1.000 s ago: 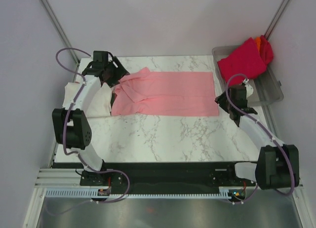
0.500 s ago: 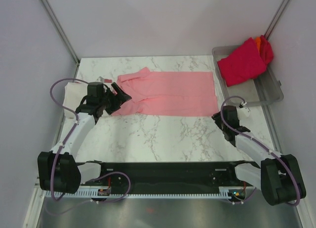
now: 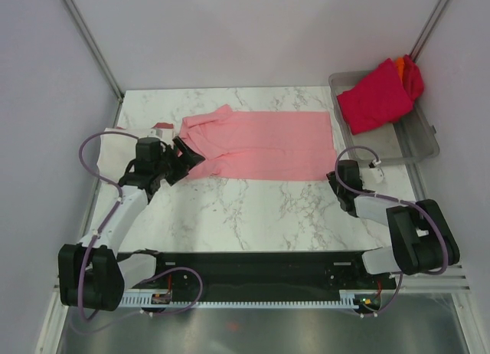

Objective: Fold and stack the t-shirts
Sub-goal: Fold the tshirt

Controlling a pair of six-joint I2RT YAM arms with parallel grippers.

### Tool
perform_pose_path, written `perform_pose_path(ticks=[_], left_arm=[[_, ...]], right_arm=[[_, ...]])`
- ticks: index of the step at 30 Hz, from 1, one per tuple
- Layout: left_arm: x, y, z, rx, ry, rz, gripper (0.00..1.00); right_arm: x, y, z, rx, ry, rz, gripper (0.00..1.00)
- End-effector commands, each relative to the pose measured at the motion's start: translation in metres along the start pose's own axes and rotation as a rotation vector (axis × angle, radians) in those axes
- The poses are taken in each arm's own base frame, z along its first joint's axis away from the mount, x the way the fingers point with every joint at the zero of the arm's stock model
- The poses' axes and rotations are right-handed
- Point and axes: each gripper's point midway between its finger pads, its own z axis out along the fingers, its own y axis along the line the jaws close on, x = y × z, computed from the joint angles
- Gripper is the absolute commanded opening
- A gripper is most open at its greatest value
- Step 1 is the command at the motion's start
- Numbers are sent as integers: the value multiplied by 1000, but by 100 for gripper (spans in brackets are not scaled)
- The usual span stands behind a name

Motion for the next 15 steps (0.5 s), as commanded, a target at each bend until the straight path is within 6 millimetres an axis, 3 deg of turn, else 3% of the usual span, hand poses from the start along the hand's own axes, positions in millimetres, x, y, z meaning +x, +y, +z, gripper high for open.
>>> perform_pose_path(ticks=[1,5,8,9,12,15], left_arm=[[-14,-14,-9,45,-56,47,91],[-19,-13,-14,21,-76,57,91],[-20,-13,-17,23,-82,55,91],[-18,-12,-17,21,-80,56,91],[-13,-7,-17,10,-71,60,91],[-1,4,-17,-6,-48,57,90]], right_arm=[[0,-8,10,46,-32,43,46],[-2,-12,18,82,-53,34,39],[0,-12,22,100,-51,12,15],[-1,-11,22,103,-52,1,1],[-12,-5,13,94,-74,-19,0],[-23,-19,-4,123,-107,-55,0]])
